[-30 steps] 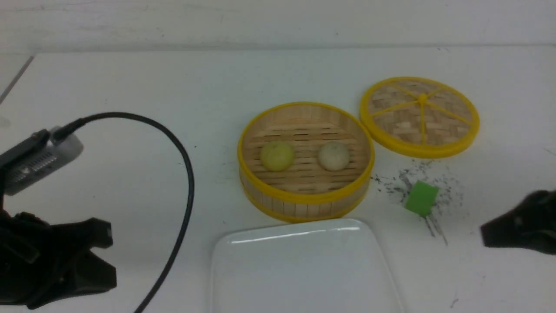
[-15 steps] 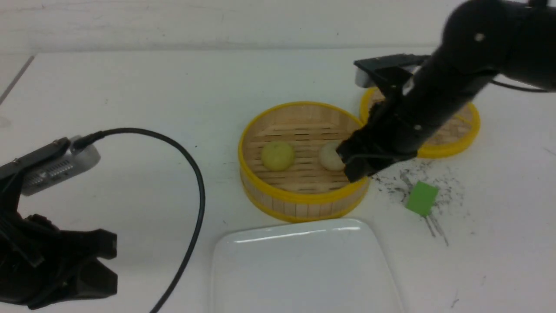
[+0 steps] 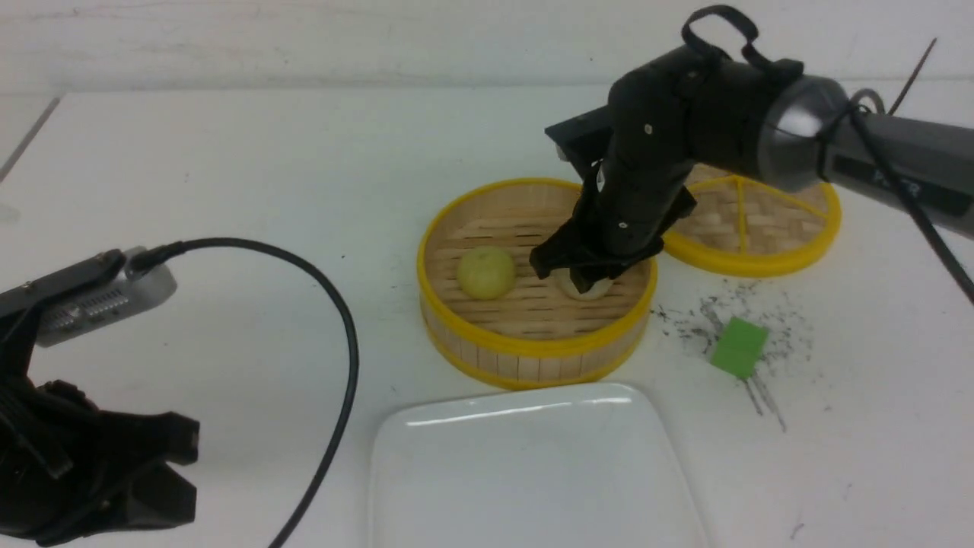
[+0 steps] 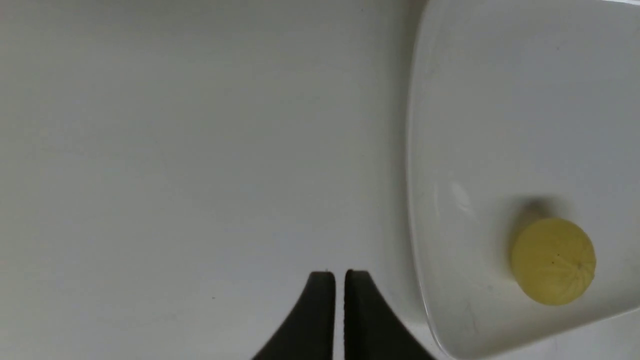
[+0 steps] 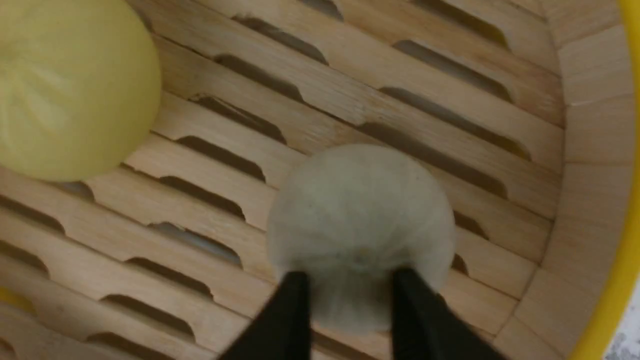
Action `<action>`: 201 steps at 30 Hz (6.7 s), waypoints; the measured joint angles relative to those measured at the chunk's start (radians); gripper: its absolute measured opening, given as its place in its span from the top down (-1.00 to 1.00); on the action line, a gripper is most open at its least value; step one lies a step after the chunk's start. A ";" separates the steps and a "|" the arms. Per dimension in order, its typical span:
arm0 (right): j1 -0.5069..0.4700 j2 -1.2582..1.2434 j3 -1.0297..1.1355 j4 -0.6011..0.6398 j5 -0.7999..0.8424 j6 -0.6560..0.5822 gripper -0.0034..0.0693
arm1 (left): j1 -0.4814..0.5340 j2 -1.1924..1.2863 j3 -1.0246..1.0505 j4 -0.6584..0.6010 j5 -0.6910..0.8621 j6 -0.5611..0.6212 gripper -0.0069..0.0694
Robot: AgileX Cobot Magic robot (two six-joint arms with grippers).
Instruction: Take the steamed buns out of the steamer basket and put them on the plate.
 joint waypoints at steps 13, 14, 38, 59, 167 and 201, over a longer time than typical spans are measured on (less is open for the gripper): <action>0.001 -0.300 0.041 0.102 0.237 -0.086 0.88 | 0.000 0.002 0.000 0.001 -0.037 0.000 0.61; 0.006 -0.348 0.079 0.123 0.256 -0.087 0.88 | 0.000 0.002 0.000 0.001 -0.037 0.000 0.61; 0.268 -0.540 0.751 0.170 -0.044 -0.093 -0.06 | 0.000 0.005 -0.007 0.005 -0.108 0.000 0.15; 0.268 -1.839 1.252 -0.127 -0.020 0.061 0.95 | -0.147 0.307 -0.191 -0.082 -0.078 -0.043 0.81; 0.268 -1.792 1.469 -0.186 -0.671 0.173 0.91 | -0.888 0.778 -0.960 0.638 0.178 -0.422 0.81; 0.345 -1.771 1.479 -0.209 -0.693 0.173 0.85 | -0.888 0.778 -0.960 0.732 0.181 -0.412 0.79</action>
